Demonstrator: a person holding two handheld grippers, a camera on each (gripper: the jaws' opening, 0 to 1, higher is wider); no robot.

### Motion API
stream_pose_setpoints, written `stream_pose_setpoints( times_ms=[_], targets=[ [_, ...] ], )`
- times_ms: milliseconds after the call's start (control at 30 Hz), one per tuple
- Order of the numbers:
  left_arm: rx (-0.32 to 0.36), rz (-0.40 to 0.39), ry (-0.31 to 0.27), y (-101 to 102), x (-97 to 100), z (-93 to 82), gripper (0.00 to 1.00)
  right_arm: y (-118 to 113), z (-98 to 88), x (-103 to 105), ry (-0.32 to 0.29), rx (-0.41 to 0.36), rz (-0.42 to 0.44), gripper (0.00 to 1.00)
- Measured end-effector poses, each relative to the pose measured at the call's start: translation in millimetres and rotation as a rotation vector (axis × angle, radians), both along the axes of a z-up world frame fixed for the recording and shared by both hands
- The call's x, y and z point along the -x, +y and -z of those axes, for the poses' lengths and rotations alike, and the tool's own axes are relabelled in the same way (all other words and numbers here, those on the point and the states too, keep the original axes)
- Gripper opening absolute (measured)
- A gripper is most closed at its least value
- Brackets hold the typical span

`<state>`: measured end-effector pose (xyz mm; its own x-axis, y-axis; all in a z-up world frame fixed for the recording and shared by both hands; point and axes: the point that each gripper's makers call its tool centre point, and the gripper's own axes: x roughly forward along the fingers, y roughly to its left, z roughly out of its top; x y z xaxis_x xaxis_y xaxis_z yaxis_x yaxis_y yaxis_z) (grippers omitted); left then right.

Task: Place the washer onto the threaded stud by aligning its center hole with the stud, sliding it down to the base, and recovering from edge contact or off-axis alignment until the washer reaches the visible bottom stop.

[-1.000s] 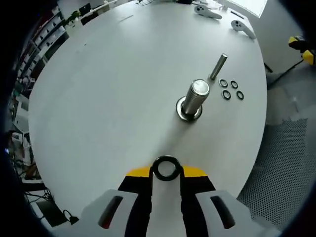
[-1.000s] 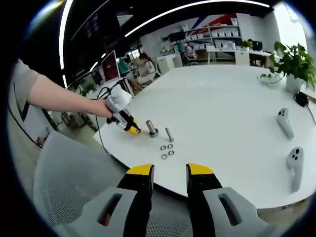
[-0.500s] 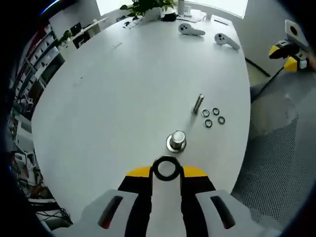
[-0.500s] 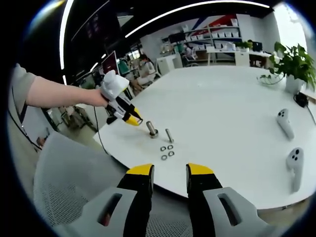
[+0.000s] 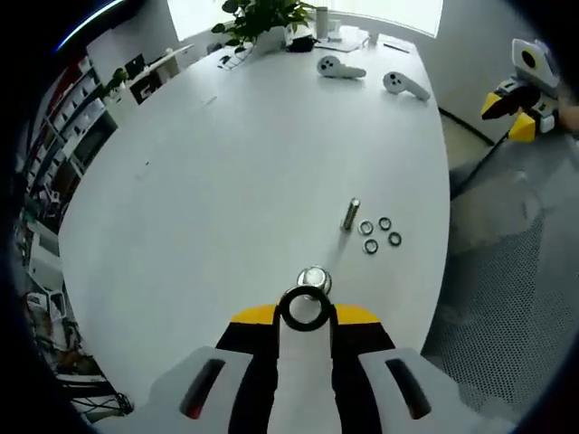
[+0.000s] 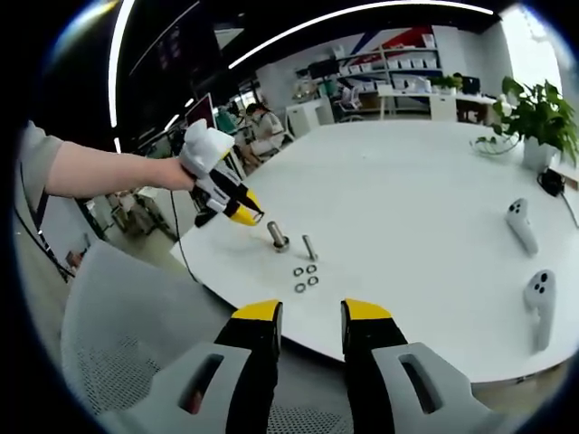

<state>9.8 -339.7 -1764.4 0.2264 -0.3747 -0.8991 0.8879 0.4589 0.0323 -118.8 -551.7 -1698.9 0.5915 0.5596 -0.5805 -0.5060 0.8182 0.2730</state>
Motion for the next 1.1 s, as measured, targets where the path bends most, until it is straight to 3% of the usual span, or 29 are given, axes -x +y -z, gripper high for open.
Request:
stream_pose_setpoints(
  times_ms=[267, 767, 900, 1100],
  targets=[
    [-0.017, 0.048, -0.004, -12.1, 0.8, 1.8, 0.19, -0.6, 0.8, 0.0, 0.002, 0.006, 0.0, 0.28],
    [-0.126, 0.146, 0.025, -25.0, -2.7, 16.2, 0.19, 0.8, -1.8, 0.3, -0.008, -0.014, -0.002, 0.28],
    [-0.203, 0.204, 0.02, -17.6, 0.3, 18.9, 0.19, 2.7, -1.9, 1.1, -0.008, -0.016, -0.011, 0.28],
    [-0.199, 0.19, 0.034, -14.9, -1.3, 19.3, 0.19, 3.0, -3.2, 0.3, -0.013, -0.024, -0.01, 0.28]
  ],
)
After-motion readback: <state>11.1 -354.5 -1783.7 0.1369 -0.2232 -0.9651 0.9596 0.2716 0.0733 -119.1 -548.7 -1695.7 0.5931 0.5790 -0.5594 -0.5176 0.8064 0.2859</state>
